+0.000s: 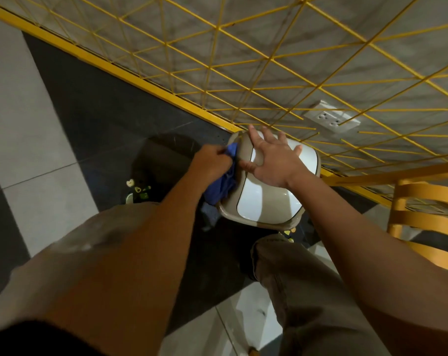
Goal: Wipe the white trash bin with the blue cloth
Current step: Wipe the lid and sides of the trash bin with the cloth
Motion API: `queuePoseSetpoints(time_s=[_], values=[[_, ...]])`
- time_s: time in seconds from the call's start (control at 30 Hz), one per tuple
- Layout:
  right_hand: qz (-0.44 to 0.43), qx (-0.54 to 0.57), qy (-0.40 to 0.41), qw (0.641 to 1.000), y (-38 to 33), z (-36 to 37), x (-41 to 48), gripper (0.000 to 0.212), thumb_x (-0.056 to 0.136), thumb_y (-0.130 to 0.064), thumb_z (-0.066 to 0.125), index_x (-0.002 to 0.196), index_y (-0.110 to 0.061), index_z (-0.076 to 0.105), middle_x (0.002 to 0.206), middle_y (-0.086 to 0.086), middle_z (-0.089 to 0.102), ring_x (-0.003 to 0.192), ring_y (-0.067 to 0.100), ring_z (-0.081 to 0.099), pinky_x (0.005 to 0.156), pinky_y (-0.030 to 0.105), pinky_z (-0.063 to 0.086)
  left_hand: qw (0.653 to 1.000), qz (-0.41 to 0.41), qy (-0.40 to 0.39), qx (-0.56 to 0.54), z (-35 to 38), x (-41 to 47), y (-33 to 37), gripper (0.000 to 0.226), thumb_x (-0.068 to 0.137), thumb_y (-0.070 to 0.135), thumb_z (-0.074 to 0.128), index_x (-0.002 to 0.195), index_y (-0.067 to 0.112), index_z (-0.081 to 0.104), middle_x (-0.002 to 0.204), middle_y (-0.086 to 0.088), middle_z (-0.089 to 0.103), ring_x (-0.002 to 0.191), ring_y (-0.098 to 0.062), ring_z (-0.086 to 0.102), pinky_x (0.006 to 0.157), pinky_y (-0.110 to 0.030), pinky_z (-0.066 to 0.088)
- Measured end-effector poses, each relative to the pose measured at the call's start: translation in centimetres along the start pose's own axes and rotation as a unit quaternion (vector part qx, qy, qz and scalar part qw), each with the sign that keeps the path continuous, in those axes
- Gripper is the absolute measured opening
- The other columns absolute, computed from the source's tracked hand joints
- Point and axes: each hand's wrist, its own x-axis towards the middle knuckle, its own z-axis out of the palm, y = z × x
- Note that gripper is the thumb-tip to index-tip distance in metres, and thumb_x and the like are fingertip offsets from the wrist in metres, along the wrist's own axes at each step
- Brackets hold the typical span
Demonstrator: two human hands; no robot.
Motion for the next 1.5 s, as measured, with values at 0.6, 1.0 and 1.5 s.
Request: queuePoseSetpoints(time_s=[0.6, 1.0, 1.5], values=[[-0.014, -0.014, 0.005, 1.000, 0.1, 0.1, -0.4, 0.078, 0.091, -0.052, 0.044, 0.149, -0.032, -0.005, 0.160, 0.000, -0.001, 0.146, 0.035, -0.007, 0.110, 0.066, 0.001, 0.996, -0.022, 0.069, -0.052, 2.8, -2.4, -2.4, 0.026, 0.095, 0.026, 0.043, 0.105, 0.011, 0.062, 0.091, -0.007, 0.060, 0.079, -0.016, 0.052, 0.069, -0.027, 0.037], [-0.006, -0.005, 0.006, 1.000, -0.1, 0.0, 0.1, 0.079, 0.091, -0.050, 0.045, 0.150, -0.031, -0.004, 0.160, -0.001, 0.000, 0.146, 0.036, -0.006, 0.109, 0.067, 0.002, 0.998, -0.012, -0.005, 0.064, -1.1, 3.5, 4.1, 0.024, 0.079, 0.000, 0.051, 0.100, -0.004, 0.061, 0.109, -0.024, 0.059, 0.089, -0.024, 0.049, 0.071, -0.031, 0.038], [-0.001, -0.010, 0.005, 1.000, -0.1, 0.2, -0.5, 0.079, 0.091, -0.052, 0.044, 0.149, -0.032, -0.006, 0.160, 0.000, -0.003, 0.146, 0.034, -0.008, 0.110, 0.065, 0.000, 0.979, -0.076, 0.110, -0.151, 5.7, -6.3, -5.6, 0.024, 0.089, 0.022, 0.049, 0.103, 0.011, 0.065, 0.098, -0.016, 0.066, 0.094, -0.030, 0.062, 0.078, -0.033, 0.047]])
